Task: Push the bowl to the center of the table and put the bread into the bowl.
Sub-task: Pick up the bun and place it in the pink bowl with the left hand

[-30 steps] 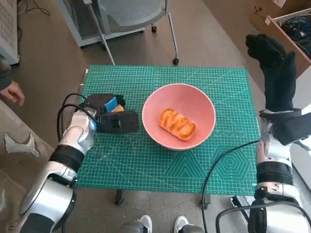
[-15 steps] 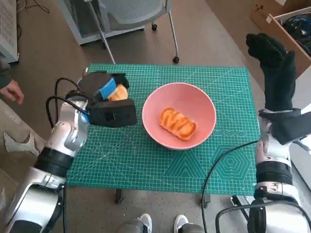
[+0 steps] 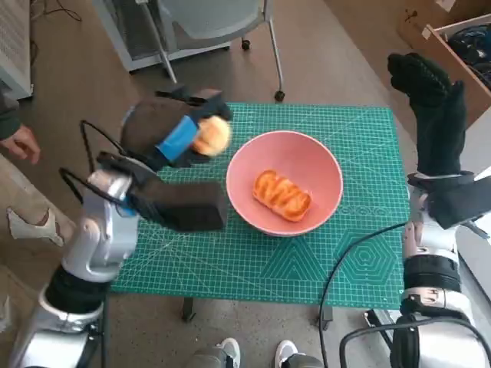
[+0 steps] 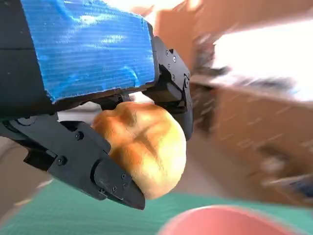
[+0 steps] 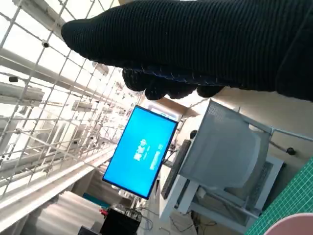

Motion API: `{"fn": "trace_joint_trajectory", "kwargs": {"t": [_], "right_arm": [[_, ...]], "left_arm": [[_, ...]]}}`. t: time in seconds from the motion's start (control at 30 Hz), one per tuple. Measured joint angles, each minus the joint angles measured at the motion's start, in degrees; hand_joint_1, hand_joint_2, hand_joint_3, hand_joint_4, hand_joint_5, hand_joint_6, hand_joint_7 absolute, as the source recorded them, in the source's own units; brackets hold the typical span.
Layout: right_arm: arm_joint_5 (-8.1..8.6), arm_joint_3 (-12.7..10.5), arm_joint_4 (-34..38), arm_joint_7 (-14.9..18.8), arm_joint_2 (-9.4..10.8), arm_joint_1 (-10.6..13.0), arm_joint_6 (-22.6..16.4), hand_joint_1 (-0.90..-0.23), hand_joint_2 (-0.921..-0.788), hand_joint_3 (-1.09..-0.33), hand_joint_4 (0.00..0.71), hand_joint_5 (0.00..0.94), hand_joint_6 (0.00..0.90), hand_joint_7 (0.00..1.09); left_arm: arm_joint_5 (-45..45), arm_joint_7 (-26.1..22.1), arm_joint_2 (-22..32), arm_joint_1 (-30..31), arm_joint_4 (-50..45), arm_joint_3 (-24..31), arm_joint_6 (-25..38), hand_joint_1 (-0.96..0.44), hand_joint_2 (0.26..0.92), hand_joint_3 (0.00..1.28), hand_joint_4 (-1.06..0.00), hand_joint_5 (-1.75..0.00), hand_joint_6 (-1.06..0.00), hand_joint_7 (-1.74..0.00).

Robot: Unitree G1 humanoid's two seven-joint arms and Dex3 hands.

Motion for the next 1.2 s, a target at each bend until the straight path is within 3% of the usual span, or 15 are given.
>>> {"fn": "trace_joint_trajectory", "kwargs": {"t": [0.23, 0.67, 0.73, 0.8, 0.83, 0.87, 0.9, 0.93, 1.0, 1.1, 1.2], "right_arm": [[0.0, 0.19, -0.32, 0.0, 0.34, 0.07, -0.25, -0.651, -0.921, -0.891, 0.203, 0.001, 0.188, 0.23], [0.06, 0.18, -1.32, 0.0, 0.3, 1.09, -0.58, -0.65, -0.921, -0.892, 0.205, 0.001, 0.168, 0.25], [0.05, 0.18, -1.43, -0.01, 0.28, 1.43, -0.6, -0.652, -0.921, -0.893, 0.205, 0.001, 0.163, 0.25], [0.02, 0.18, -1.49, -0.02, 0.27, 1.66, -0.63, -0.653, -0.921, -0.895, 0.205, 0.001, 0.158, 0.25], [0.01, 0.19, -1.52, -0.05, 0.27, 1.79, -0.65, -0.653, -0.921, -0.896, 0.205, 0.001, 0.156, 0.26], [0.0, 0.18, -1.53, -0.13, 0.26, 1.87, -0.65, -0.654, -0.921, -0.896, 0.205, 0.001, 0.155, 0.26], [-0.01, 0.18, -1.56, -0.23, 0.24, 1.95, -0.65, -0.654, -0.921, -0.896, 0.205, 0.001, 0.153, 0.26], [-0.01, 0.17, -1.59, -0.34, 0.24, 2.01, -0.65, -0.654, -0.921, -0.896, 0.205, 0.001, 0.152, 0.26], [-0.03, 0.17, -1.71, -0.51, 0.2, 2.13, -0.62, -0.654, -0.921, -0.896, 0.205, 0.001, 0.149, 0.26], [-0.07, 0.15, -2.02, -0.87, 0.14, 2.21, -0.48, -0.661, -0.921, -0.894, 0.205, 0.001, 0.145, 0.27], [-0.13, 0.16, -2.55, -1.4, 0.12, 2.32, -0.33, -0.664, -0.921, -0.893, 0.205, 0.001, 0.142, 0.27]], "left_arm": [[-1.31, -0.02, -3.7, 0.06, 3.14, -2.66, -4.87, 0.0, 0.91, 0.0, -0.82, -0.96, -0.68, -1.17], [-1.17, -1.11, -8.87, -2.26, 17.01, -7.55, -8.04, 0.0, 0.918, 0.01, -0.79, -1.05, -0.66, -1.14], [-1.45, -1.17, -9.5, -2.86, 19.24, -7.71, -8.65, 0.0, 0.919, 0.02, -0.78, -1.08, -0.64, -1.14], [-2.03, -1.22, -10.11, -3.58, 21.69, -7.74, -9.21, 0.0, 0.92, 0.09, -0.73, -1.16, -0.55, -1.2], [-2.68, -1.26, -10.44, -4.02, 23.24, -7.72, -9.49, 0.0, 0.902, 0.09, -0.59, -0.92, -0.44, -0.98], [-3.17, -1.37, -10.74, -4.33, 24.36, -7.68, -9.55, 0.0, 0.898, 0.09, -0.56, -0.8, -0.42, -0.87], [-3.54, -1.49, -11.01, -4.54, 25.34, -7.61, -9.57, -0.03, 0.884, 0.07, -0.43, -0.54, -0.33, -0.67], [-3.93, -1.73, -11.31, -4.7, 26.21, -7.55, -9.53, -0.04, 0.88, 0.06, -0.38, -0.44, -0.31, -0.59], [-4.62, -2.56, -11.79, -4.77, 27.68, -7.45, -9.25, -0.15, 0.86, 0.04, -0.19, -0.18, -0.19, -0.38], [-5.16, -4.27, -11.98, -4.77, 29.0, -7.59, -8.45, -0.37, 0.853, 0.03, -0.06, -0.06, -0.11, -0.25], [-5.13, -5.74, -11.76, -4.78, 29.83, -7.8, -8.09, -0.56, 0.871, 0.03, -0.02, -0.02, -0.07, -0.2]]}}
